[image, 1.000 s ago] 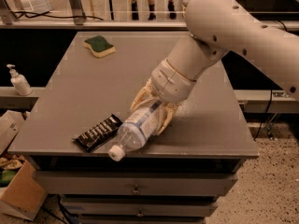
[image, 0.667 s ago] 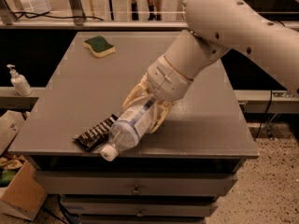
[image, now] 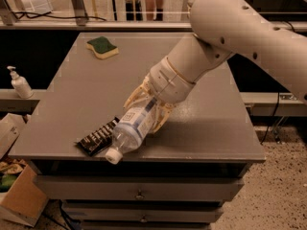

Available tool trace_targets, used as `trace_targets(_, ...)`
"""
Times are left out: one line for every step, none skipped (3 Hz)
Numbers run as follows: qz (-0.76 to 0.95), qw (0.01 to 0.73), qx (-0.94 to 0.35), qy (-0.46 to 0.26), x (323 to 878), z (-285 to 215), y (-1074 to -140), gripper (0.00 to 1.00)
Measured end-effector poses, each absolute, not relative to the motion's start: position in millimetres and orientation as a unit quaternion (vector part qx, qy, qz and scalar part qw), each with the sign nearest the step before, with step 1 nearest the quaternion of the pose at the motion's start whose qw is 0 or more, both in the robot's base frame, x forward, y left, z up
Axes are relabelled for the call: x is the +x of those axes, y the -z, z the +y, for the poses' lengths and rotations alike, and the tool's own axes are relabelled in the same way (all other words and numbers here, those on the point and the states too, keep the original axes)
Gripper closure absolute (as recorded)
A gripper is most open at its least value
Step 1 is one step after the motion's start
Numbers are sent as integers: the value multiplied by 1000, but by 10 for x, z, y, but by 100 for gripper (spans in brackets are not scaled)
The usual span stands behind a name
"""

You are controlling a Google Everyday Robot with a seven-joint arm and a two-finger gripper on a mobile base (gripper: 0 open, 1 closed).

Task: Move blue plastic bottle near rxbar chocolate

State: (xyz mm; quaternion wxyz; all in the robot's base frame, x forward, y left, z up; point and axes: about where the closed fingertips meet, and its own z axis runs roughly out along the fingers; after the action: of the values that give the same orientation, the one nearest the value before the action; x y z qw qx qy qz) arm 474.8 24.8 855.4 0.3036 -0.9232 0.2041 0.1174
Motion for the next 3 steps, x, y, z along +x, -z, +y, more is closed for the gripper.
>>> trace_targets(199,308,-924,-113,4831,207,-8481,100)
trace_targets(201,309,-922,-118,4857,182,-8395,83)
trace_targets(206,314,-919,-121,4864,150,-8359,60)
